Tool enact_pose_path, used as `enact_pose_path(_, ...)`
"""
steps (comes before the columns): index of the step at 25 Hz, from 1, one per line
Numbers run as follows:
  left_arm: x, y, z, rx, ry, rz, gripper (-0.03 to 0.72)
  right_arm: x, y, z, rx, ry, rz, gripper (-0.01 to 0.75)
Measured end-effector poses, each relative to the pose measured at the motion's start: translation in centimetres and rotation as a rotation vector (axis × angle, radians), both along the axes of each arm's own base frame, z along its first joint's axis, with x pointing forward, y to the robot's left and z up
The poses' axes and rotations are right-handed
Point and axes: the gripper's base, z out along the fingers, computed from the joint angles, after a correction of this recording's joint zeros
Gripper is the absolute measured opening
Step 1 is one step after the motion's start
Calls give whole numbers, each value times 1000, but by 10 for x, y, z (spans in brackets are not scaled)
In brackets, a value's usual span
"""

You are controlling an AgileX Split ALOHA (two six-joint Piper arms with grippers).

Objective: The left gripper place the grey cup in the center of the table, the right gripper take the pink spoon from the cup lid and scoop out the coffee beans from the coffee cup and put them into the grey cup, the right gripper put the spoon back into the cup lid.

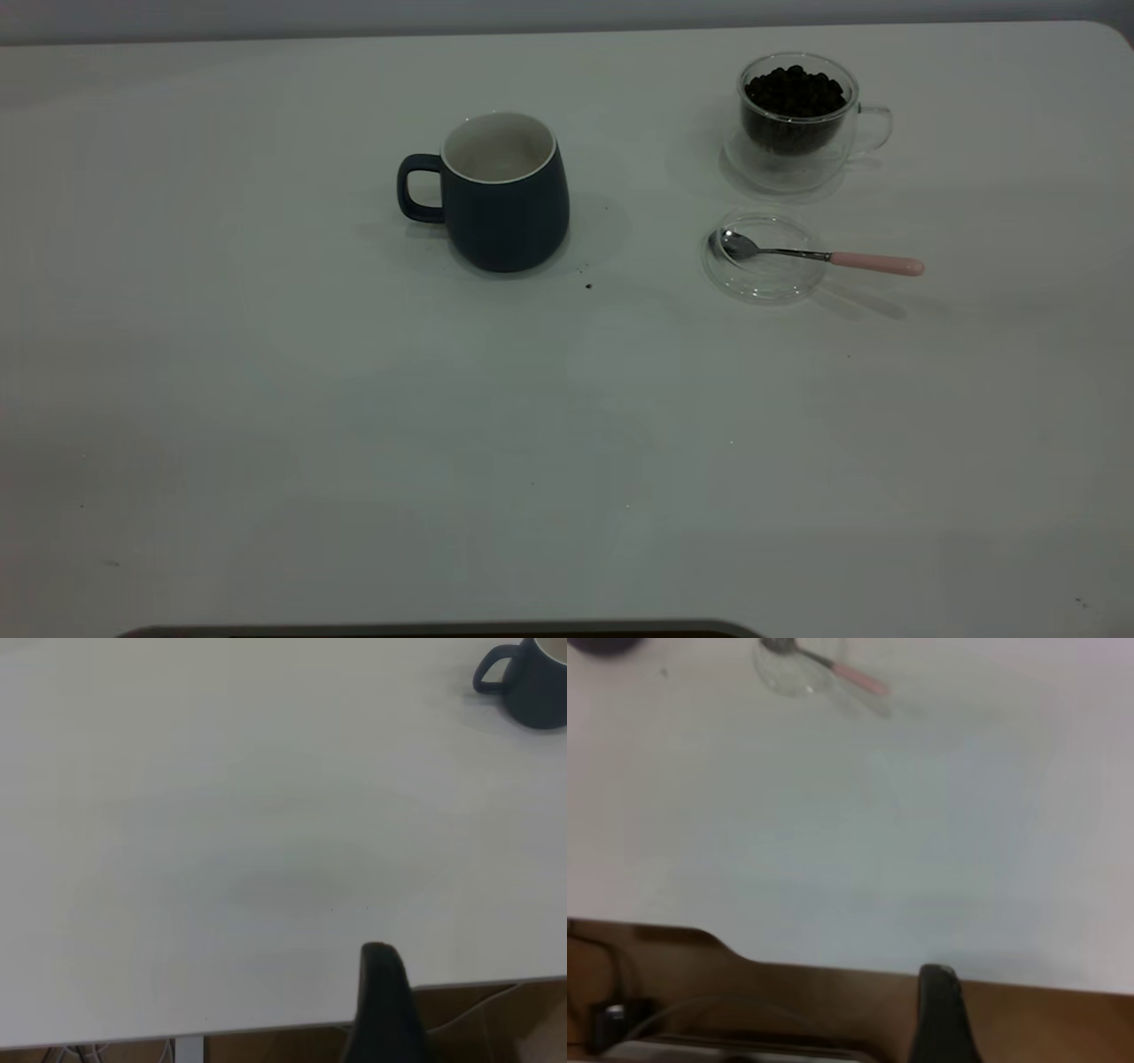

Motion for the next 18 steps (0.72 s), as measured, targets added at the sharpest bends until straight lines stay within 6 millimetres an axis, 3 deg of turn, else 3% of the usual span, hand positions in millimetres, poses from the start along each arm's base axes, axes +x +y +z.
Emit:
enact_pose_path(5,0,0,0,0,0,0,567,-28,-5,-12,-56,-129,-13,583)
enact_pose_path(9,0,0,0,0,0,0,567,-41,-5,-23,-72,-183,-5,583)
enact_pose_path(18,0,0,0,0,0,0,567,-66,-5,-28,-76,-314,-5,583)
